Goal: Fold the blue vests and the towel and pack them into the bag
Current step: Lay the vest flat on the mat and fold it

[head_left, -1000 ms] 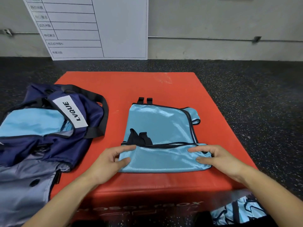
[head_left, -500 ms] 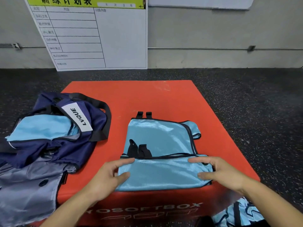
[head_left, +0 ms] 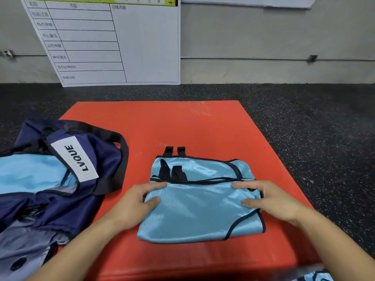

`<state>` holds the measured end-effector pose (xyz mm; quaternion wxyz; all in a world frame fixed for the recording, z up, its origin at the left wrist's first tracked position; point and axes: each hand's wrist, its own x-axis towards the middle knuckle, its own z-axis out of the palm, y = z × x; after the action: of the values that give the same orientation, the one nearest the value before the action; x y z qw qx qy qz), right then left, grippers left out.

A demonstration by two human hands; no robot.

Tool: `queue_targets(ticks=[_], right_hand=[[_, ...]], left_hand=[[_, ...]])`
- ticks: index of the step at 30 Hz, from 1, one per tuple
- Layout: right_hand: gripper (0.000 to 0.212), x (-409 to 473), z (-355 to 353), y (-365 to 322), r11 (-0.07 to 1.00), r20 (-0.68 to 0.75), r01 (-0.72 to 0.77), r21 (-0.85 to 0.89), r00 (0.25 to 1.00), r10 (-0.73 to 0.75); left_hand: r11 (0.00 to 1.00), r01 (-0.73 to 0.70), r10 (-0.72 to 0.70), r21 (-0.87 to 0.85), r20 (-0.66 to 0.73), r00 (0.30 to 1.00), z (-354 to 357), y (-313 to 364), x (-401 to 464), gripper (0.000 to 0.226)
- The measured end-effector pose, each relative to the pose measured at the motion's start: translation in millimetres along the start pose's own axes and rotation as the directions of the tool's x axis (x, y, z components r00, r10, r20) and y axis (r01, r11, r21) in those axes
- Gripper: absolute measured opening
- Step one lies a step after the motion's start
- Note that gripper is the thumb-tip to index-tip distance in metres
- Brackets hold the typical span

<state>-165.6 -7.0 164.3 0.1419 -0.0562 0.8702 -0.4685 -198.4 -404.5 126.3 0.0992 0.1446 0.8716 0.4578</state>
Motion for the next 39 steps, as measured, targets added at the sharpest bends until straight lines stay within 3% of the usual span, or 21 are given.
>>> queue_targets(ticks=[5,10,13,16,19,24,33,36,39], right_hand=[[0.044,32,-14,-5,0.998,-0.025,0.031,-0.053,0.999,-0.032],[0.046,45,-21,-3,0.994,-0.009,0.049,-0.102,0.999,-0.050],[0.048,48,-24,-7,0.991,-0.051,0.094,-0.093,0.994,-0.099],[0.047,58,-27,-8,0.994,-0.133,0.093,-0.062,0.986,-0.101],[0.047,68,-23,-3,0.991,-0.097,0.043,-0.130,0.994,-0.056],[0.050,77,-24,0,0.985,-0.140,0.048,-0.167,0.988,-0.072],[0.052,81,-17,7,0.973,-0.202,-0.016,-0.231,0.979,-0.032],[0.046,79,-15,4,0.912,-0.285,-0.119,-0.394,0.959,0.002],[0.052,79,-1,-14,0.683,-0.504,-0.283,-0.674,0.851,-0.145]], left_hand=[[0.998,-0.027,0.030,0.062,-0.045,0.999,-8,1,30,0.042],[0.956,-0.116,0.134,0.271,-0.048,0.990,-11,12,44,0.044],[0.949,-0.150,0.182,0.278,-0.093,0.979,-11,18,49,0.045],[0.954,-0.099,0.149,0.282,-0.165,0.975,-10,19,61,0.046],[0.947,-0.007,0.056,0.321,-0.145,0.988,-3,23,66,0.049],[0.954,0.009,0.050,0.301,-0.189,0.981,-2,24,67,0.053],[0.879,0.144,-0.028,0.455,-0.252,0.967,5,11,66,0.059],[0.806,0.221,-0.070,0.549,-0.283,0.957,9,26,59,0.052],[0.686,0.166,0.134,0.709,-0.347,0.928,16,41,57,0.044]])
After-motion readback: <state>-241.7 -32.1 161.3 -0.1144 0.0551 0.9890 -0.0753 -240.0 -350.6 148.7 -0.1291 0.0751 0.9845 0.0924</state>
